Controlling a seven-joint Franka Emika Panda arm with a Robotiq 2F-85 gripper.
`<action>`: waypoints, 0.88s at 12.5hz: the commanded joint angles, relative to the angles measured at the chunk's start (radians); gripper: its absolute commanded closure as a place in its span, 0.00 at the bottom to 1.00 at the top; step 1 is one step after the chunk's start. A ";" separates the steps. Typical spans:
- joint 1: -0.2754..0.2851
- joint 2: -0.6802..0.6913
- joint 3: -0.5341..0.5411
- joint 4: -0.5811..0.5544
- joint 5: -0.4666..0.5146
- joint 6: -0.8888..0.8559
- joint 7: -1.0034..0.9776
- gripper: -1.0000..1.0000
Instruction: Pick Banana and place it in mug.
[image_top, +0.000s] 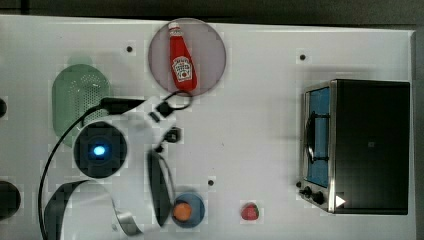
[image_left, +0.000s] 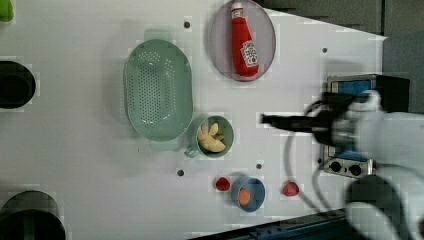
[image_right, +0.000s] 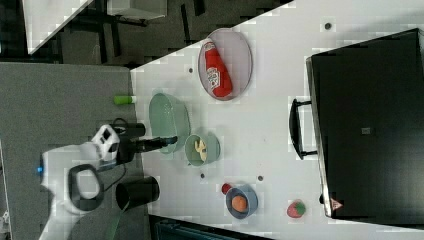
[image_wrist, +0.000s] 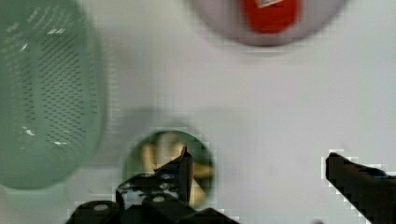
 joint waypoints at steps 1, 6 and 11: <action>-0.025 -0.132 -0.119 0.085 0.016 -0.186 0.049 0.00; -0.036 -0.190 -0.314 0.199 0.000 -0.335 0.052 0.00; -0.040 -0.181 -0.368 0.306 -0.013 -0.518 0.349 0.00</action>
